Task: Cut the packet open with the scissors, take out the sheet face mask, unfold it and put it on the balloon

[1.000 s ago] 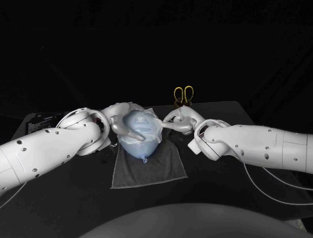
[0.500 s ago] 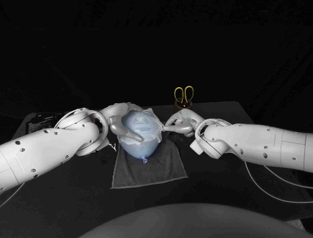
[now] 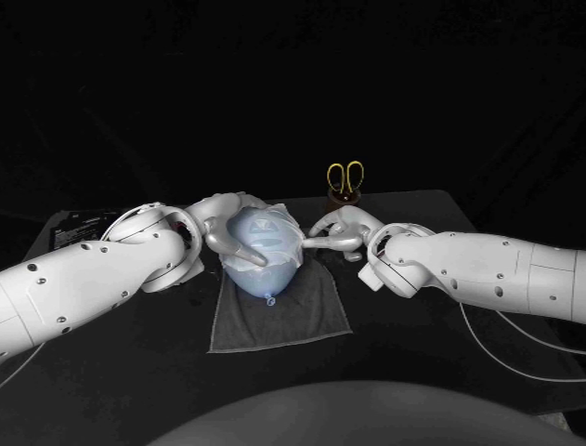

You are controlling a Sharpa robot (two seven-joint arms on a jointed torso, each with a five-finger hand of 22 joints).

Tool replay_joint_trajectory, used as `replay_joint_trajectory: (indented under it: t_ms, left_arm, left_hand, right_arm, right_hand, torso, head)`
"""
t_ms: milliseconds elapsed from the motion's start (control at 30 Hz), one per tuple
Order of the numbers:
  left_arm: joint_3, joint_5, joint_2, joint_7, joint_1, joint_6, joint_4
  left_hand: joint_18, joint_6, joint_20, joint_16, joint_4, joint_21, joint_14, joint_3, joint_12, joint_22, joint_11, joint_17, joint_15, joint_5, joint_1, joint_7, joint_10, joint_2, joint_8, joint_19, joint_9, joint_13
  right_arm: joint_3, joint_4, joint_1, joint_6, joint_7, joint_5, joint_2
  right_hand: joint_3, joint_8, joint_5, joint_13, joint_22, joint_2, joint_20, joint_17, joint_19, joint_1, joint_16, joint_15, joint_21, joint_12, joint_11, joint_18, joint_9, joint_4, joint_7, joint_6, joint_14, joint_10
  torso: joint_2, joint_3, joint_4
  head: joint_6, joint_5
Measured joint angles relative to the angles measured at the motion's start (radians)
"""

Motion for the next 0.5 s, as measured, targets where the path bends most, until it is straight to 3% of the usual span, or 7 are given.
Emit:
replay_joint_trajectory:
  t_ms: [233, 500]
  left_arm:
    - [0.0, 0.027, -0.019, 0.036, -0.006, -0.02, 0.019]
    - [0.0, 0.102, -0.05, 0.109, -0.01, -0.044, 0.047]
  left_hand:
    - [0.0, 0.0, 0.0, 0.0, 0.0, 0.0, 0.004, 0.0, -0.001, 0.0, -0.004, 0.003, 0.004, 0.0, 0.0, 0.0, 0.004, 0.0, 0.0, 0.0, -0.001, 0.0]
    - [0.0, 0.0, 0.004, 0.0, 0.0, 0.0, 0.004, 0.0, -0.001, -0.001, -0.004, 0.003, 0.004, 0.0, 0.0, 0.0, 0.004, 0.0, 0.0, -0.004, 0.0, 0.0]
  right_arm:
    - [0.0, 0.015, 0.0, -0.012, 0.015, 0.017, -0.026]
    - [0.0, 0.015, 0.0, -0.032, 0.023, 0.038, -0.054]
  right_hand:
    - [-0.016, 0.006, 0.0, 0.001, 0.0, -0.006, 0.004, 0.001, -0.004, 0.01, -0.001, 0.0, -0.008, 0.0, 0.001, 0.0, 0.002, 0.0, 0.0, 0.0, 0.0, -0.006]
    - [-0.029, 0.017, 0.0, 0.001, -0.001, 0.012, 0.013, 0.001, -0.001, 0.037, -0.001, 0.0, -0.008, 0.0, 0.0, 0.0, 0.005, 0.001, 0.0, 0.0, 0.0, -0.007]
  torso:
    - [0.0, -0.0004, 0.0]
    - [-0.002, -0.0007, 0.0004]
  head:
    - [0.0, 0.001]
    - [0.0, 0.0]
